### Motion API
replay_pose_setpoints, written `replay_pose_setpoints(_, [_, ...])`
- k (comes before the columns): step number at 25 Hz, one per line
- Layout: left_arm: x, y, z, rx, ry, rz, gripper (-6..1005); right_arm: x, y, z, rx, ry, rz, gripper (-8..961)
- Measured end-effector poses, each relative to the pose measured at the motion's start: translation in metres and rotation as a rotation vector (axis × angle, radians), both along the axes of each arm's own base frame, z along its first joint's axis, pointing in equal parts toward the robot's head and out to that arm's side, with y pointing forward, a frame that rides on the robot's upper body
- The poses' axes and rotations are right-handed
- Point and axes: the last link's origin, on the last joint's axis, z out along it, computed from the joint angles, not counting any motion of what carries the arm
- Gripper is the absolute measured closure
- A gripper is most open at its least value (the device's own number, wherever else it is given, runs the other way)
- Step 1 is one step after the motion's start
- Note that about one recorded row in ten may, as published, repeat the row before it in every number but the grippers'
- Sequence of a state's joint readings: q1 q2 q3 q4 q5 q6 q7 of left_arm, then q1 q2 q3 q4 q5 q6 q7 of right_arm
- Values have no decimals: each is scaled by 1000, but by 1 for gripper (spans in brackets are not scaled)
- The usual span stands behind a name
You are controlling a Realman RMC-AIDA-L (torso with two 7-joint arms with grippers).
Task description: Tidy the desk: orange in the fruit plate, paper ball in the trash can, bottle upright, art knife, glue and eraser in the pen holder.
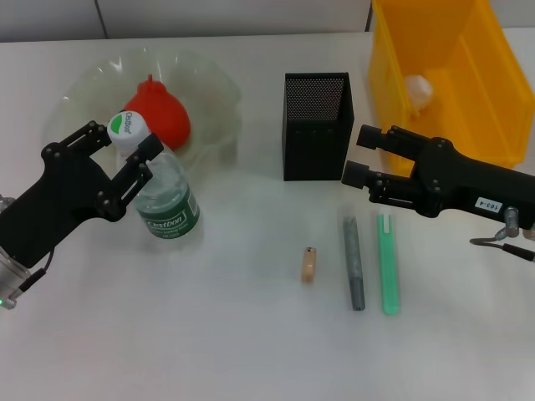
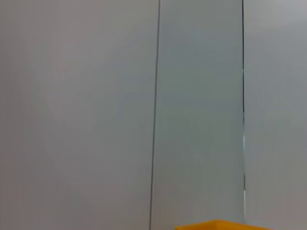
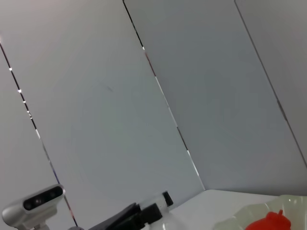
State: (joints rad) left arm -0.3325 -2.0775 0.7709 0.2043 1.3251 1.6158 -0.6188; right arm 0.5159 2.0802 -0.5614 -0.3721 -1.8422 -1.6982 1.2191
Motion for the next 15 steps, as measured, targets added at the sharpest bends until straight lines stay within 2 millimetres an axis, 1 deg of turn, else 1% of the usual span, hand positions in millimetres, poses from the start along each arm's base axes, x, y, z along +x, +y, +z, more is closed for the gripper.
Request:
replay_pose_setpoints(4, [2, 0, 4, 9, -17, -16, 485, 2, 1, -1, 6, -13, -16, 110])
replay_pose_setpoints(6, [4, -1, 10, 26, -47, -30, 483, 4, 2, -2, 7, -21, -23, 110])
replay_pose_setpoints(7, [8, -4, 21, 48, -114, -52, 481, 4, 2, -2, 6, -20, -26, 110])
replay_pose_setpoints(8, [8, -4, 21, 48, -114, -52, 480, 5, 1, -2, 5, -18, -29, 110])
replay_pose_setpoints(10, [11, -11, 40, 64, -213, -96, 477, 5, 1, 1, 4, -9, -34, 110])
replay_pose_setpoints(11, [12, -15, 50, 62, -249, -121, 431, 5, 2, 4, 4, -7, -38, 110])
replay_pose_setpoints(12, [12, -22, 68, 15, -274, -169, 385, 5, 7, 15, -6, -10, -50, 110])
replay_pose_setpoints(13, [12, -22, 68, 15, -274, -169, 338, 5, 7, 15, -6, -10, -50, 110])
replay_pose_setpoints(15, [12, -26, 78, -116, -229, -209, 246, 3, 12, 29, -36, -32, -59, 110])
